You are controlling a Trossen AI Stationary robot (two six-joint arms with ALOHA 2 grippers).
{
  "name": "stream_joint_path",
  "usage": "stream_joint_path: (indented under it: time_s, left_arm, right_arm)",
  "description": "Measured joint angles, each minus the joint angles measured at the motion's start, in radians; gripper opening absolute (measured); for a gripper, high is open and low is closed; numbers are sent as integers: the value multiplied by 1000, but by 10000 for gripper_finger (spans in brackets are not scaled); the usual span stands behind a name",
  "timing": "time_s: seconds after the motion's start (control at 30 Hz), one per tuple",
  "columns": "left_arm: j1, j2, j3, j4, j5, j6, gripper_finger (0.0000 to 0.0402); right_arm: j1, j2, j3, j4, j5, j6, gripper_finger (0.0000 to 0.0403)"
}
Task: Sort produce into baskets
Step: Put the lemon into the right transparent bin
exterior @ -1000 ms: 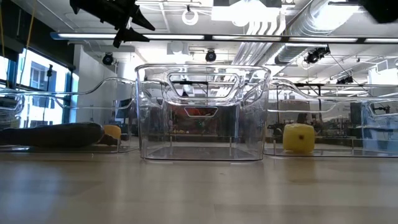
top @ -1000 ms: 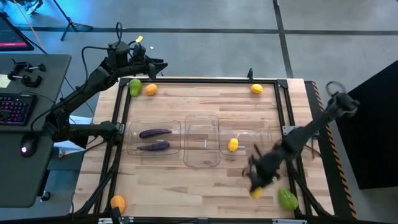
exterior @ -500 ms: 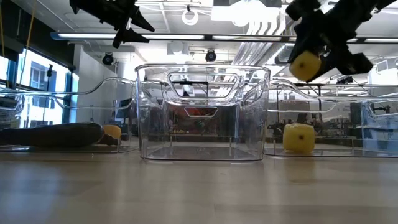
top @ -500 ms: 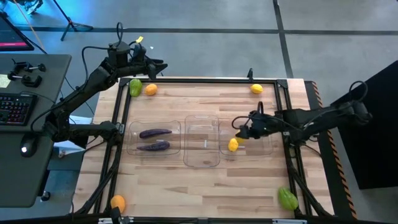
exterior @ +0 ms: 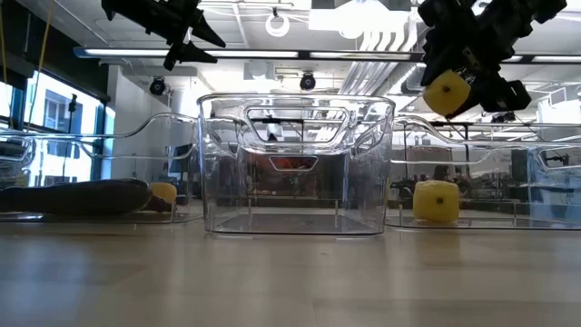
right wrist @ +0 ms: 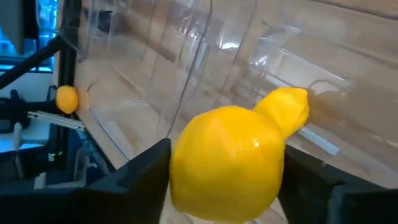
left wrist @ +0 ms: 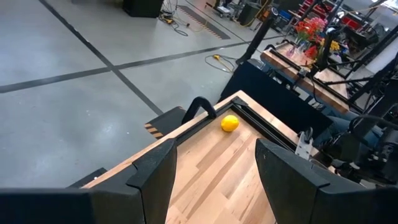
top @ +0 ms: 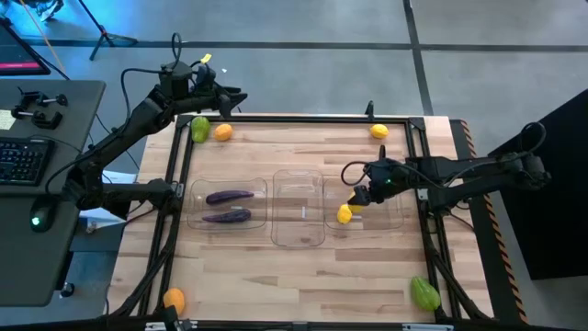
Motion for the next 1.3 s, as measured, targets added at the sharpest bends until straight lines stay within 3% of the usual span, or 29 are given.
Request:
stream_joint_path:
  time_s: [0.2,0.37,0.5,0.63,0.87,0.97,1.07,1.3]
  left_arm:
    - [0,0,0,0,-41,-1,207]
    - [0,0,0,0,-43,-1,207]
    - [0,0,0,1,-43,-20,207]
    - [0,0,0,1,-42,-65,207]
    - [0,0,0,1,-40,-91,207]
    - [0,0,0,0,-38,-117,207]
    - [0,0,0,0,-38,-126,207]
    - [0,0,0,0,-38,-106,207]
  right_arm:
    - [-19,-1,0,-18,67,43,326]
    - [-98,-41,0,81,122,116,338]
    - [-194,-82,0,234,281,-32,338]
    - [-362,-63,1,212,445,-50,339]
    - [-742,181,0,172,404,-157,339]
    - [-853,276,0,178,385,-57,339]
    - [-919,342,0,183,321,50,339]
    - [-967,415,0,354,351,56,339]
